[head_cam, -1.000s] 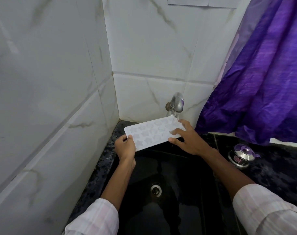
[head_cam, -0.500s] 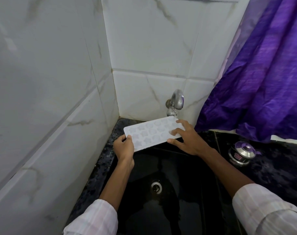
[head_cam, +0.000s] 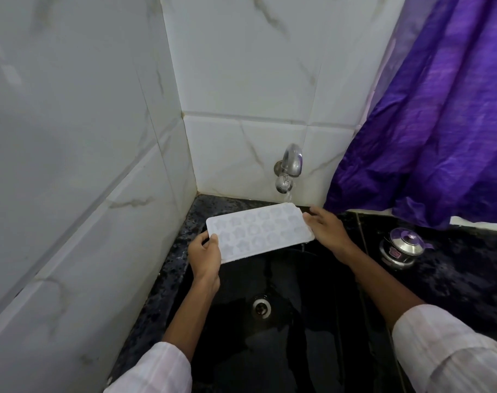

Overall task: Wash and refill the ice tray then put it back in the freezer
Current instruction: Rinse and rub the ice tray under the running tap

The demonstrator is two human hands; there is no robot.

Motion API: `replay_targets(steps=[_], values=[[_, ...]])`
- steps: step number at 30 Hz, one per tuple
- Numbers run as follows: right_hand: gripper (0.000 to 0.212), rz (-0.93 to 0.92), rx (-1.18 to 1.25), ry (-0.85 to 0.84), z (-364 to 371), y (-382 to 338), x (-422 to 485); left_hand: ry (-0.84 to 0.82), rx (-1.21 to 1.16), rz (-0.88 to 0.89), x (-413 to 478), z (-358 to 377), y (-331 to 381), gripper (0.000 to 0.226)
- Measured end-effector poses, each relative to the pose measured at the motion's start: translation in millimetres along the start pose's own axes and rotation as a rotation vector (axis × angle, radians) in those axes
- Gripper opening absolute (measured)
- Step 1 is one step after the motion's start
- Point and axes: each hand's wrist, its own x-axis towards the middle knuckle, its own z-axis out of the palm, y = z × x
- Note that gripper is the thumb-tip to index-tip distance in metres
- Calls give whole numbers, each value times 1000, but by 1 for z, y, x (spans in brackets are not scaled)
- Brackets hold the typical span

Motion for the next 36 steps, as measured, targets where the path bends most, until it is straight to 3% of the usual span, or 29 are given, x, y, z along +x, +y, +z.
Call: replay_targets(steps=[3,9,19,31,36], values=[[23,-25,-61,-2,1,7,-4,-17,23,8,-2,-4,-9,24],[34,-23,-10,-48,7,16,-11,-34,128,102,-8,-14,-15,20],[24,-26,107,74,10,20,-17,-37,347,316,-4,-25,-8,11],[20,-221,69,144,-10,9,-26,-27,307,559,-8,-30,0,13],[18,-330,93,199,-24,-4,-29,32,252,766,-21,-30,16,13]])
